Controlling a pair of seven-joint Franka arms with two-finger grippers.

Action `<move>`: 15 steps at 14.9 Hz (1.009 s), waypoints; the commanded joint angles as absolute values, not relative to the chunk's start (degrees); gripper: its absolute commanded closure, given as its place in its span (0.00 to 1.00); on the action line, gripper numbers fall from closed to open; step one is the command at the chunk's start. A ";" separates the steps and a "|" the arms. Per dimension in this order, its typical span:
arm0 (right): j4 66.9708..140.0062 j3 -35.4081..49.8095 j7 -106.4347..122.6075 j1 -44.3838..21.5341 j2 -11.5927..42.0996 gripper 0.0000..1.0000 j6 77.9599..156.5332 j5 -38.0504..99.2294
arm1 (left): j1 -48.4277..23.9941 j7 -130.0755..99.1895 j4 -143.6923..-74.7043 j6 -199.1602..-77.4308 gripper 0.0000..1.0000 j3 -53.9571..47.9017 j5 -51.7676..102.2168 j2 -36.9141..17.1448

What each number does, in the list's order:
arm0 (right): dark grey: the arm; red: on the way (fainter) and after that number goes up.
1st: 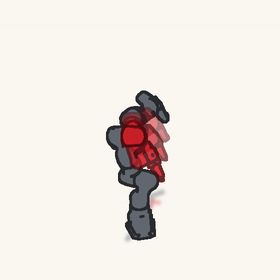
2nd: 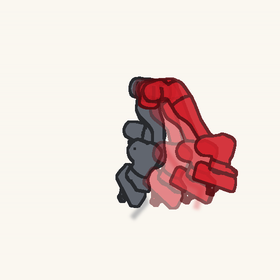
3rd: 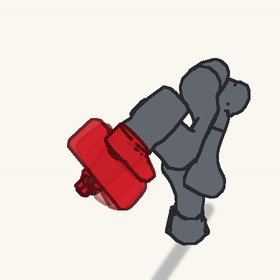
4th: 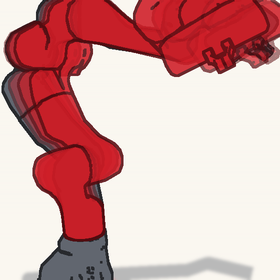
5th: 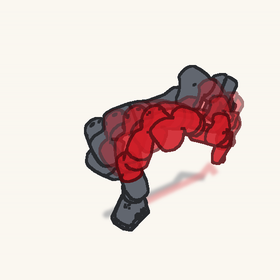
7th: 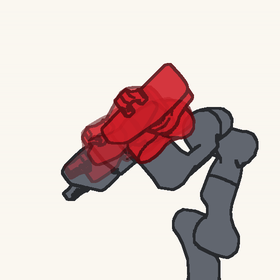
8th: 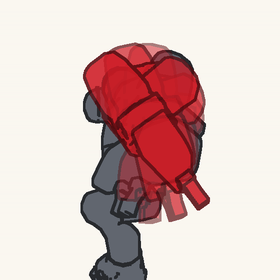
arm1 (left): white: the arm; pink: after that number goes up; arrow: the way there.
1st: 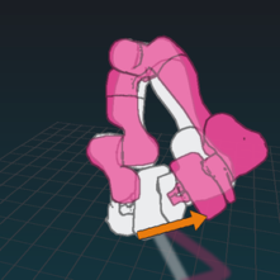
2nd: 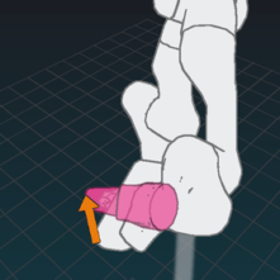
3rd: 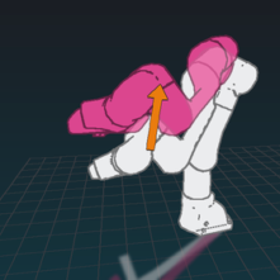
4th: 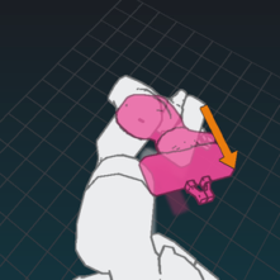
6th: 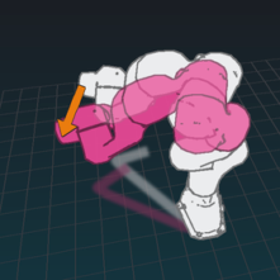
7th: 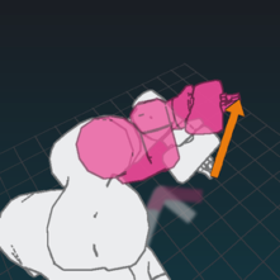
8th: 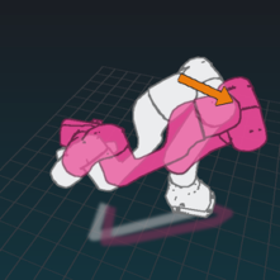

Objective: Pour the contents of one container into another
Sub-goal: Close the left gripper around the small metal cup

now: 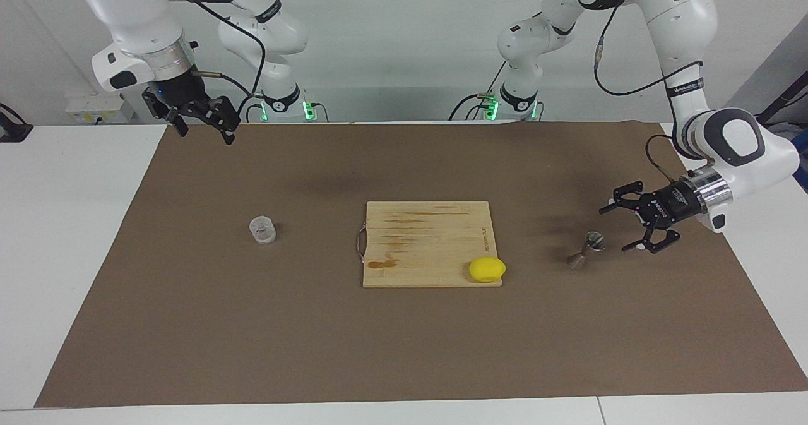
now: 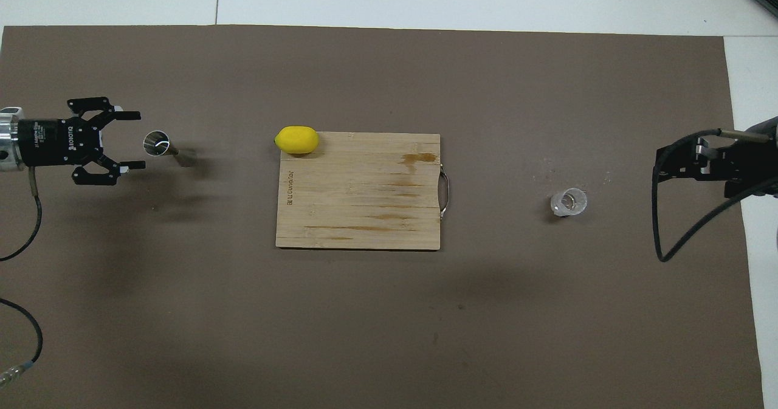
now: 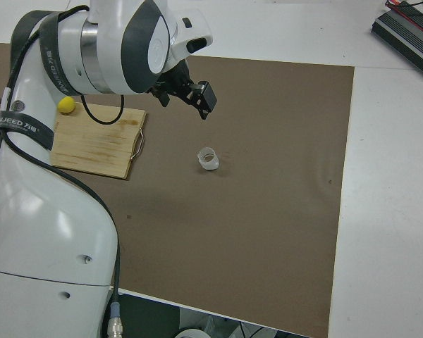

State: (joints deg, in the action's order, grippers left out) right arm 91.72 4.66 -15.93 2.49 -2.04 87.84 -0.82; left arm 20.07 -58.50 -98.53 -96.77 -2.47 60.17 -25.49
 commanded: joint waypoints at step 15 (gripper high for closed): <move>93.25 4.75 -14.33 3.25 -3.43 0.00 88.59 0.44 | 19.87 -47.64 -99.14 -97.64 0.00 -2.29 60.82 -28.04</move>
State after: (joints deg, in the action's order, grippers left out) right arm 91.72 4.66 -15.93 2.49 -2.04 87.84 -0.82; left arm 20.08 -48.84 -98.66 -96.31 -2.41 60.17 -27.34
